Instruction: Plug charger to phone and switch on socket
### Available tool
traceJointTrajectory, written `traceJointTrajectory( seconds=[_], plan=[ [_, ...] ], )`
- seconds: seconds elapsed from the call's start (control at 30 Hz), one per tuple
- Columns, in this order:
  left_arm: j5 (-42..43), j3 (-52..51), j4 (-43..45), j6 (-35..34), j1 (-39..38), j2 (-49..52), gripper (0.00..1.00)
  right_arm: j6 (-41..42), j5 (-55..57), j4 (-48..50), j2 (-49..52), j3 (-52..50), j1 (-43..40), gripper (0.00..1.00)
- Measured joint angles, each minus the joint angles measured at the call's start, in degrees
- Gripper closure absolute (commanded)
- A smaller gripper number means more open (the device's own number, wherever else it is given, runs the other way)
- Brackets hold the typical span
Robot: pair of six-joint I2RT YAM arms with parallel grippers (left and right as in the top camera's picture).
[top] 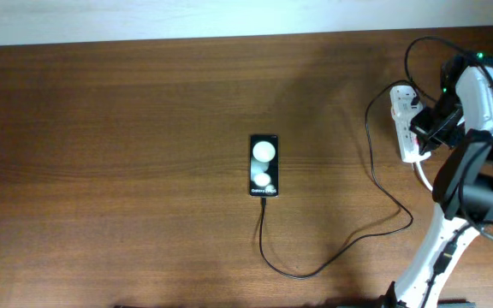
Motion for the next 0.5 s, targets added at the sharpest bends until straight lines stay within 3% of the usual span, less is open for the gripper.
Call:
traceJointTrajectory(
  seconds=[0.37, 0.5],
  plan=[
    [0.0, 0.0, 0.0, 0.0, 0.0, 0.0, 0.01, -4.63, 0.63, -11.74, -12.57, -0.39, 0.02, 0.96],
    [-0.02, 0.0, 0.04, 0.0, 0.0, 0.0, 0.01, -5.46, 0.59, -10.67, -20.11, -7.82, 0.13, 0.96]
  ],
)
